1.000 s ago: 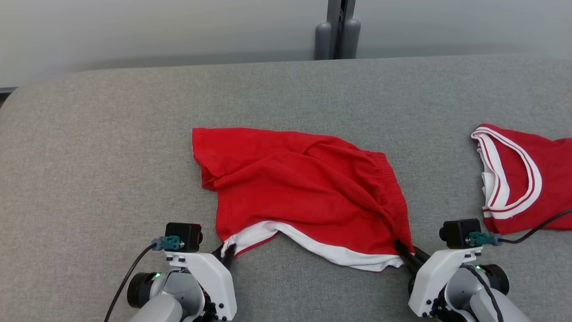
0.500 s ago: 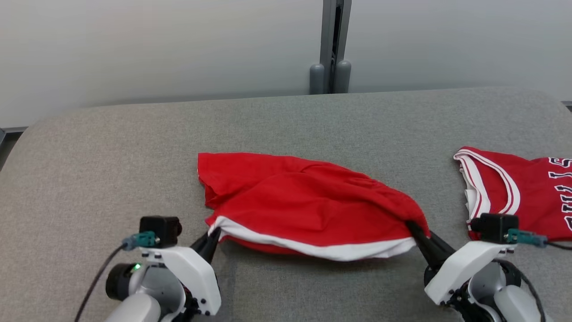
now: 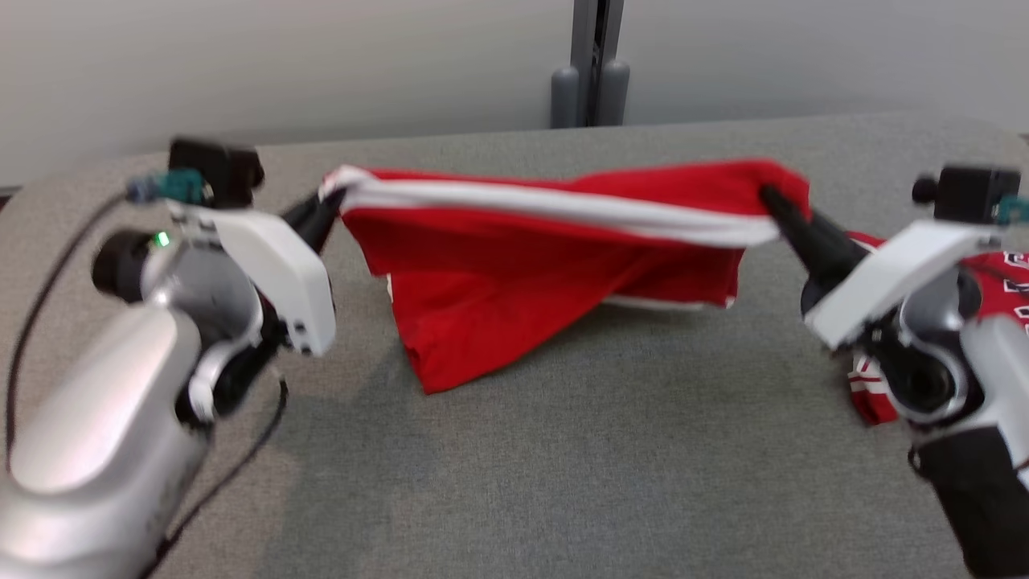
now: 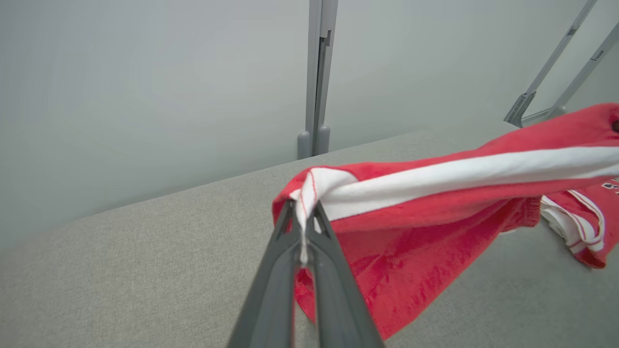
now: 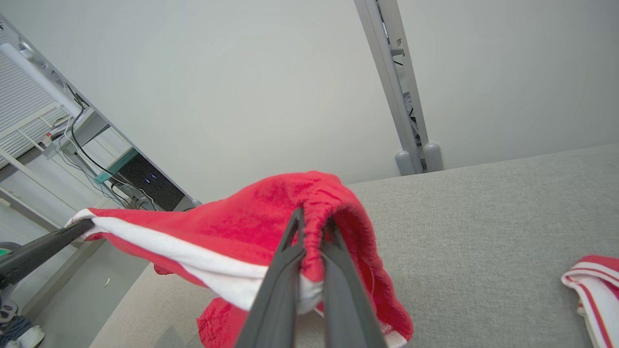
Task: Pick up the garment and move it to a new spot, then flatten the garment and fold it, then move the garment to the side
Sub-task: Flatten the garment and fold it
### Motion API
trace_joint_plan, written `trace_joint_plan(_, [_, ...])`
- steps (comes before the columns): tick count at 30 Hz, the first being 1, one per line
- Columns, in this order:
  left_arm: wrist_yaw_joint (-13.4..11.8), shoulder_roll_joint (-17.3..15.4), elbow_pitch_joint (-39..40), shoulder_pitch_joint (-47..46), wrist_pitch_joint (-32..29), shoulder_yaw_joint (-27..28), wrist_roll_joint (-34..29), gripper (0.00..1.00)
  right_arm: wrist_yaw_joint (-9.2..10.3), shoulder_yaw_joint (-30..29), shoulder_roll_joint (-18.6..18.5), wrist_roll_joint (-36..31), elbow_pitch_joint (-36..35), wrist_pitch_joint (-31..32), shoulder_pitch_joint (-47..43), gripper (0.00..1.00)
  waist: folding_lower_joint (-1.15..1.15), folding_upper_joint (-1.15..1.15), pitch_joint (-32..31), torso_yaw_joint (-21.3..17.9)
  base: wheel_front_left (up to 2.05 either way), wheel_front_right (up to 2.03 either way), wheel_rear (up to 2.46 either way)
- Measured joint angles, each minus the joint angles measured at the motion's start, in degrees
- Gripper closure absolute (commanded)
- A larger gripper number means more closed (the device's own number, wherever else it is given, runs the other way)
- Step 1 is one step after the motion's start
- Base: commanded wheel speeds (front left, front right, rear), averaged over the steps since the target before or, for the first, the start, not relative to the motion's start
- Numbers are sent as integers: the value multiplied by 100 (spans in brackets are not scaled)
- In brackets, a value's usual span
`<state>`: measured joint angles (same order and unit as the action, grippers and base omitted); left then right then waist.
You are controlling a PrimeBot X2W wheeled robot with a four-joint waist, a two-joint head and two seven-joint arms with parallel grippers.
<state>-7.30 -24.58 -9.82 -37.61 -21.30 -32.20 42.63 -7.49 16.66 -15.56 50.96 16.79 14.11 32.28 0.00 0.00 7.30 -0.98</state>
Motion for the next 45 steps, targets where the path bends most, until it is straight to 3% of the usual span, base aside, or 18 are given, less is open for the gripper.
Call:
trace_joint_plan(11, [733, 242, -1766, -2861, -159, 25, -341, 100, 0, 57, 78, 332, 973, -21, 2686, 100, 0, 0, 1098, 4, 0, 0, 0])
trace_joint_plan(16, [857, 469, -2681, -4131, 197, 99, -555, 100, -1, 35, 188, 543, 1471, -350, 3816, 100, 0, 0, 1616, 58, 0, 0, 0])
trace_joint_plan(26, [1129, 821, -4100, -5516, 1007, 211, -654, 100, -1, 130, 393, 1077, 1979, -1232, 5003, 100, 0, 0, 2067, 165, 0, 0, 0])
trace_joint_plan(35, [1428, 1036, -4835, -5121, 1277, -67, -544, 100, 0, 958, 112, 1541, 1985, -1235, 4290, 100, 0, 0, 2019, 260, 0, 0, 0])
trace_joint_plan(40, [1474, 998, -4801, -4237, 1213, -388, -386, 100, 0, 1456, -76, 1855, 1785, -1094, 3357, 100, 0, 0, 1778, 232, 0, 0, 0])
trace_joint_plan(45, [1474, 749, -4178, -2917, 839, -790, 87, 100, 0, 1983, -298, 2187, 1493, -783, 2296, 100, 0, 0, 1376, 173, 0, 0, 0])
